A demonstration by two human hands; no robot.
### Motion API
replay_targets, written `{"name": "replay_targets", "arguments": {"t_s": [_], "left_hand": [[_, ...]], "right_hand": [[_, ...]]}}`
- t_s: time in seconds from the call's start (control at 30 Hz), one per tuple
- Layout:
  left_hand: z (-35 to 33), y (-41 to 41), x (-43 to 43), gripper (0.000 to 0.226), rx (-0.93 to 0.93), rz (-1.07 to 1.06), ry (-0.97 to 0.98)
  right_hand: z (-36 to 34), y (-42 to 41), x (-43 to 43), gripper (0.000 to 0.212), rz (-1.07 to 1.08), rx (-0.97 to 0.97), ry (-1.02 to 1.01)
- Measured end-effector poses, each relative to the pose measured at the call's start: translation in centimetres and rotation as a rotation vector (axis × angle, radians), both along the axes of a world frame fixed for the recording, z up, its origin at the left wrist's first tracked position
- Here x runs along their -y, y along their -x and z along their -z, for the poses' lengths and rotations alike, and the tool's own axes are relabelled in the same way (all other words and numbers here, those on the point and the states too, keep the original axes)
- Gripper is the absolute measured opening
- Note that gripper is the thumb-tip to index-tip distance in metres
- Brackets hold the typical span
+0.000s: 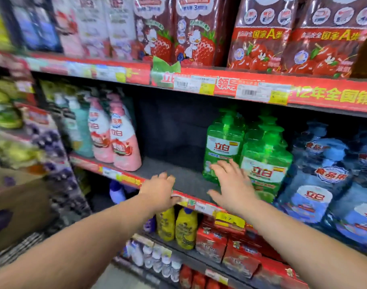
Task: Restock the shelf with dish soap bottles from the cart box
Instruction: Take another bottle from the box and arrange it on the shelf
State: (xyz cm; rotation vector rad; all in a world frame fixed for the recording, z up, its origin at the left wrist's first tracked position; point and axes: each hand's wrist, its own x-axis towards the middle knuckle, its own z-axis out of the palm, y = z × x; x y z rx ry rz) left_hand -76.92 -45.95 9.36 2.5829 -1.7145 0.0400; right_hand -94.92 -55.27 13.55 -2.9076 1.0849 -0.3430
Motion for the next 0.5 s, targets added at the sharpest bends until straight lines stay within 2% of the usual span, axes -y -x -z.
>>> {"name": "replay_targets", "arguments": {"t_s": [0.17,0.5], "left_hand": [[1.2,-4.4,-8.2,0.068,0.081,-0.138,-0.074],[2.2,-14.0,-25.1,0.069,0.065,-0.314,-0.076]], "right_hand": [[2.2,-5.7,-3.7,0.07,-0.122,-0.056,-0.122],[3.6,-19.2,-16.4,0.066,-0.325,-0.145,-0.159]]}}
